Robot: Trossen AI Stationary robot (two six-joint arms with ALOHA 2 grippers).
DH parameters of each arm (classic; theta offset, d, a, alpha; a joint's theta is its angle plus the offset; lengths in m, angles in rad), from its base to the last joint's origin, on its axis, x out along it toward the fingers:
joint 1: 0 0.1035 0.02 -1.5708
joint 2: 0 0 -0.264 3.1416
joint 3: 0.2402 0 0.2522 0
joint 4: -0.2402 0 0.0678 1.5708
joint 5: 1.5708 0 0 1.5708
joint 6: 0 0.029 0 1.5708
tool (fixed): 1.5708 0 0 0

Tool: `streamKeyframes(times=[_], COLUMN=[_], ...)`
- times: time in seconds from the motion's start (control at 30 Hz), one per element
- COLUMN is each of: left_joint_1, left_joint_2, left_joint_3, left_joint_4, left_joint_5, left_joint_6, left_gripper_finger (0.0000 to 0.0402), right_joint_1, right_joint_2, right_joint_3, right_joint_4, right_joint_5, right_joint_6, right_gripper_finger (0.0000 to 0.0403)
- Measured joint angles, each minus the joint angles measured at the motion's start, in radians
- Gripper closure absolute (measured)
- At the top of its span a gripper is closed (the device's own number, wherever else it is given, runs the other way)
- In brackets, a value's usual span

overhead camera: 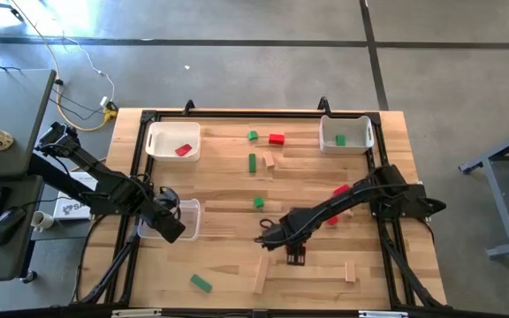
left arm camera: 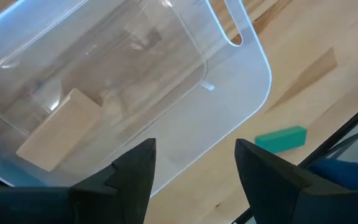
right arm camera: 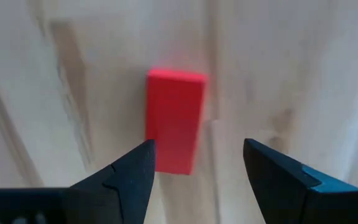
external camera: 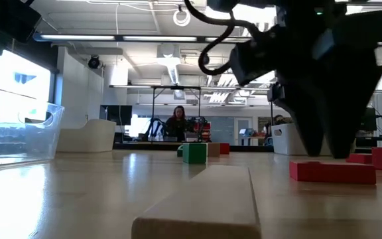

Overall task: Sort & place blocks by color
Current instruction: Put the red rectangle into the left white bin

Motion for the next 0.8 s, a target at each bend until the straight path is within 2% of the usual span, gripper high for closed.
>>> streamKeyframes(times=[0.2, 0.5, 0.6, 0.77, 0.8], left_joint_1=[0.000, 0.000, 0.000, 0.000, 0.000], left_joint_2=[0.000, 0.000, 0.000, 0.000, 0.000], left_joint_3=[0.000, 0.000, 0.000, 0.000, 0.000], left_joint_4=[0.000, 0.001, 0.002, 0.007, 0.007], left_joint_5=[-0.018, -0.045, -0.045, -0.046, -0.046], left_joint_6=[0.000, 0.000, 0.000, -0.017, -0.029], left_gripper_finger=[0.0197, 0.0197, 0.0197, 0.0197, 0.0197], right_joint_1=[0.029, 0.038, 0.038, 0.031, 0.027], right_joint_2=[0.000, -0.007, -0.006, -0.005, -0.005], right_joint_3=[-0.069, -0.117, -0.119, -0.120, -0.120], right_joint_4=[0.090, 0.135, 0.141, 0.143, 0.142], right_joint_5=[-0.048, 0.013, 0.019, 0.020, 0.014], right_joint_6=[0.047, 0.082, 0.082, 0.081, 0.079], right_gripper_finger=[0.0174, 0.0181, 0.0212, 0.0299, 0.0302])
